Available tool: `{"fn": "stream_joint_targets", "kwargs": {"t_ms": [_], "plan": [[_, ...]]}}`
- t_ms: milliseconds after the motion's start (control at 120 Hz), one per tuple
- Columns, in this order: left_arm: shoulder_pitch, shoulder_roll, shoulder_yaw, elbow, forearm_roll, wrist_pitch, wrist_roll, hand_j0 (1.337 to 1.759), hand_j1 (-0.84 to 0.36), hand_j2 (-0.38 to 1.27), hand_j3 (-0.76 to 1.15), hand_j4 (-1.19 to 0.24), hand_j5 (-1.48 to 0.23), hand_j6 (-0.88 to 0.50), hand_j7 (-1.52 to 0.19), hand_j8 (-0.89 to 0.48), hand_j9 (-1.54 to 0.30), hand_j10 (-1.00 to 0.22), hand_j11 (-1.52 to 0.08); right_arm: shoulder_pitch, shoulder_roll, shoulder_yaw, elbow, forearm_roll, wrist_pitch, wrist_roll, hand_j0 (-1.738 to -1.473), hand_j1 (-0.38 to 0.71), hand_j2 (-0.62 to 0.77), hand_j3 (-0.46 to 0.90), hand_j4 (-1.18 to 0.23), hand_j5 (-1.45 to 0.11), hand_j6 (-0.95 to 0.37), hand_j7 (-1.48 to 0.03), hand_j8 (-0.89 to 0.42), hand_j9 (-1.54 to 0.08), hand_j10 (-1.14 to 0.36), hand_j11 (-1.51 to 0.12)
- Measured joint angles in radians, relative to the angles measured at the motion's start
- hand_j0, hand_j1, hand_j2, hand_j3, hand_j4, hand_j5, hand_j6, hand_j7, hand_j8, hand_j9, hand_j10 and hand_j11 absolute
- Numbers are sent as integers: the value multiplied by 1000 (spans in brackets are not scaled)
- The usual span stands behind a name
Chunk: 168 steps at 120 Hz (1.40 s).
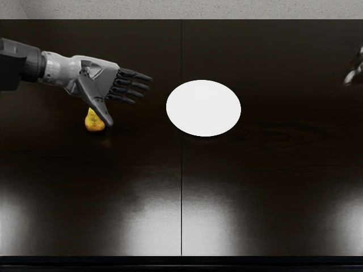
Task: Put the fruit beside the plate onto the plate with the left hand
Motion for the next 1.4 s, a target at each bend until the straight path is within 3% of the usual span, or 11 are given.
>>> {"fn": "stream_joint_targets", "kwargs": {"t_ms": [408,500,592,717,783,883,1017,1142,1300,1400], "plan": [[-1,4,8,-2,5,0,6,1658,320,5,0,-25,-32,-25,-32,-25,-32,-25,-32,-14,0,0,1,0,1,0,-1658,-349,0,0,0,0,0,0,0,0,0,0],[-20,45,14,-7,-39,-1,7,1658,320,4,0,-25,-32,-25,-32,-25,-32,-25,-32,-14,0,0,1,0,1,0,-1658,-349,0,0,0,0,0,0,0,0,0,0],[-280,61,187,-9,-81,0,7,1658,320,5,0,-25,-32,-25,-32,-25,-32,-25,-32,-14,0,0,1,0,1,0,-1658,-349,0,0,0,0,0,0,0,0,0,0],[-543,-4,450,-7,-117,0,-3,1658,319,5,0,-26,-33,-26,-33,-26,-33,-26,-33,-14,0,0,1,0,1,0,-1658,-349,0,0,0,0,0,0,0,0,0,0],[-687,-81,696,-7,-130,0,-58,1658,317,5,0,-28,-35,-28,-35,-28,-35,-27,-35,-14,0,0,1,0,1,0,-1658,-349,0,0,0,0,0,0,0,0,0,0],[-874,-208,1041,-6,-144,0,-171,1658,315,5,0,-29,-37,-29,-37,-29,-37,-28,-37,-14,0,0,1,0,1,0,-1658,-349,0,0,0,0,0,0,0,0,0,0],[-1143,-396,1274,-2,-151,0,-243,1658,317,5,0,-27,-35,-27,-35,-27,-35,-27,-35,-14,0,0,1,0,1,0,-1658,-349,0,0,0,0,0,0,0,0,0,0],[-1143,-559,1448,12,-164,35,-263,1658,317,5,0,-27,-35,-27,-35,-27,-35,-27,-35,-14,0,0,1,0,1,0,-1658,-349,0,0,0,0,0,0,0,0,0,0],[-1010,-706,1565,18,-172,265,-262,1658,317,5,0,-26,-34,-27,-34,-27,-34,-26,-34,-14,0,0,1,0,1,0,-1658,-349,0,0,0,0,0,0,0,0,0,0],[-900,-737,1554,33,-168,419,-225,1658,318,5,0,-26,-34,-26,-34,-26,-34,-26,-34,-14,0,0,1,0,1,0,-1658,-349,0,0,0,0,0,0,0,0,0,0]]}}
